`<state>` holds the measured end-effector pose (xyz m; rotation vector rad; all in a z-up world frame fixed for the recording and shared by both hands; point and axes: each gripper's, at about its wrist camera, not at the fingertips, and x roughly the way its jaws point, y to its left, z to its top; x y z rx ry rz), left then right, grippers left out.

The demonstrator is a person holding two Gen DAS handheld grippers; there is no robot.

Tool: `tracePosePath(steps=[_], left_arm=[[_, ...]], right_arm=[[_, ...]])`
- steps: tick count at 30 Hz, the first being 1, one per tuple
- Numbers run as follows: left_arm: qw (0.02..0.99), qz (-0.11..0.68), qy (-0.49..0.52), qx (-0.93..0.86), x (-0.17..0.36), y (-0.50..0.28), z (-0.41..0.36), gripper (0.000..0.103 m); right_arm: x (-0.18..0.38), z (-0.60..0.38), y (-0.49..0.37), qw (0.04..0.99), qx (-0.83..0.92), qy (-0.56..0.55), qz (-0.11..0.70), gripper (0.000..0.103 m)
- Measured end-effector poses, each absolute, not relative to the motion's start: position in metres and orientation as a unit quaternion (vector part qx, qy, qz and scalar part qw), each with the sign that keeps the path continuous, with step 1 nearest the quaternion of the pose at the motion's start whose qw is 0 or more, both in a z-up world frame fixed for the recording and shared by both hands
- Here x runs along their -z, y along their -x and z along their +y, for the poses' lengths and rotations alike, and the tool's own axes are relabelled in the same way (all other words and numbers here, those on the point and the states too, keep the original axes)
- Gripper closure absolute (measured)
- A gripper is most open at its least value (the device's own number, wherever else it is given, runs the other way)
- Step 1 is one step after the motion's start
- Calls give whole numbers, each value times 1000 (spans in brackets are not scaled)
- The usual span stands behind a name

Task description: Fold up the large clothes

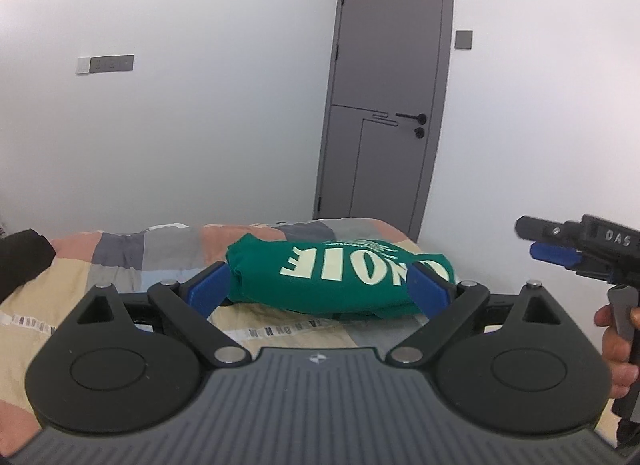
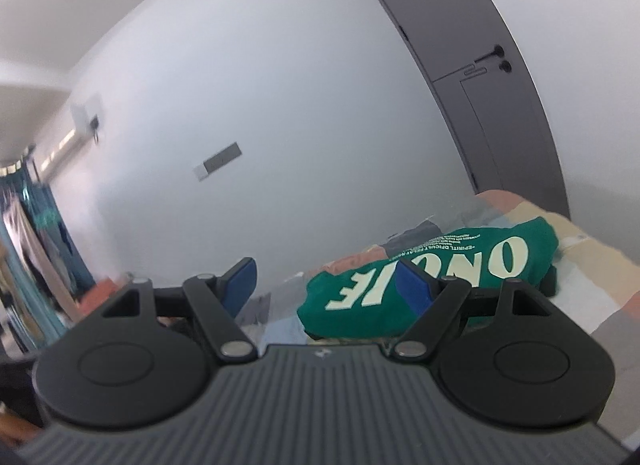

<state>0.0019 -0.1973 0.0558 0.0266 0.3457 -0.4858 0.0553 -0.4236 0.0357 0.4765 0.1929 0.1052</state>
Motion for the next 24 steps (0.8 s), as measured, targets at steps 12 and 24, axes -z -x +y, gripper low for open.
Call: tracePosePath(steps=[12, 24], left_arm=[[959, 170, -10, 229, -32, 32, -173, 5], [956, 175, 0, 237, -26, 36, -156, 4]], right_arm=[[-19, -370, -18, 984, -22, -131, 122, 24], [-13, -336, -16, 988, 0, -77, 136, 25]])
